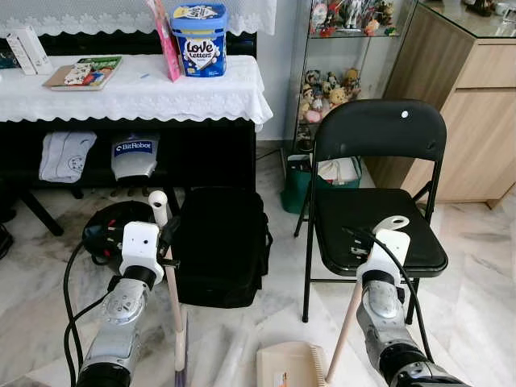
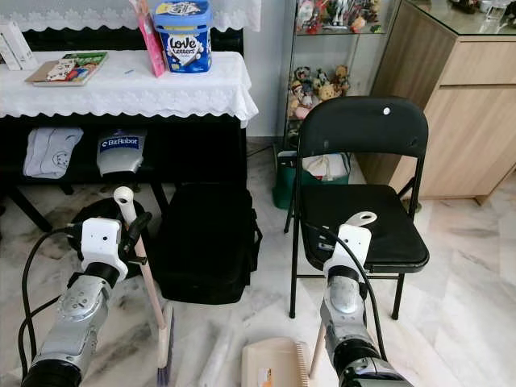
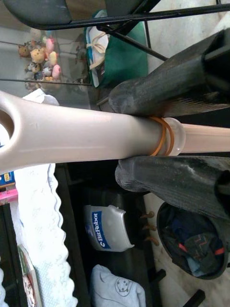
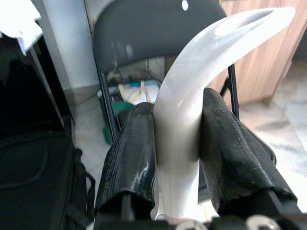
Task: Sweep floor
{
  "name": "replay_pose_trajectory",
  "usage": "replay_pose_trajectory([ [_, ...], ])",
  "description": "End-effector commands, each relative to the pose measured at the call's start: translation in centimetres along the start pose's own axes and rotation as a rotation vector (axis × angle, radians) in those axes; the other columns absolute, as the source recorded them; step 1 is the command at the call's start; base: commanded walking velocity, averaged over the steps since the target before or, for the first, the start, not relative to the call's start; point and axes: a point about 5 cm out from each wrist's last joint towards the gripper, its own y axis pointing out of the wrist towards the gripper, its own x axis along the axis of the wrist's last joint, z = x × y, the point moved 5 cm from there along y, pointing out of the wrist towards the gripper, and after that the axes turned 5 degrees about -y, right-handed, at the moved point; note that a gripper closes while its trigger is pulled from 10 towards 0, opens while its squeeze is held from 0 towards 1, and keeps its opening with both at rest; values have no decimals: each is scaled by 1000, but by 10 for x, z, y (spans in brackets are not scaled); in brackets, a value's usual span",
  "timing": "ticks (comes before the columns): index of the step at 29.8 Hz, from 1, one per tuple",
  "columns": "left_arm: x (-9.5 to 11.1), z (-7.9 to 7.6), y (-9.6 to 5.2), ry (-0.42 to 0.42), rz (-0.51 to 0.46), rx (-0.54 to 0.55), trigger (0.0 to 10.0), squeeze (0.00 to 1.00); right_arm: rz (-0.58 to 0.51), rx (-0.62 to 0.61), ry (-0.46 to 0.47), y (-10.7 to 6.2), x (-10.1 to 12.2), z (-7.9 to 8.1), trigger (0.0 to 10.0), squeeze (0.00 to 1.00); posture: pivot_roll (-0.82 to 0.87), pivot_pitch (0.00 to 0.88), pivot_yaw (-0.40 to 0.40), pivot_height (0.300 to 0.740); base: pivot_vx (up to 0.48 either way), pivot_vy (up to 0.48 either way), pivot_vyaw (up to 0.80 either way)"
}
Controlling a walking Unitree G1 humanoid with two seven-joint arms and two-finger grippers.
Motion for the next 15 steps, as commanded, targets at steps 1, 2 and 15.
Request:
replay_pose_trajectory([
  [1, 11, 2, 3, 28, -44, -11, 10000, 0, -95, 8, -23, 8, 23, 2, 10000, 0, 41, 43, 21, 740, 0, 0, 0],
  [2, 11, 1, 3, 26, -45, -11, 10000, 0, -94, 17, -41, 8, 23, 3, 10000, 0, 41, 43, 21, 740, 0, 0, 0],
  [15, 11, 2, 1, 24, -49, -12, 10000, 0, 48, 22, -73, 2, -6, 4, 10000, 0, 46, 44, 20, 740, 0, 0, 0],
])
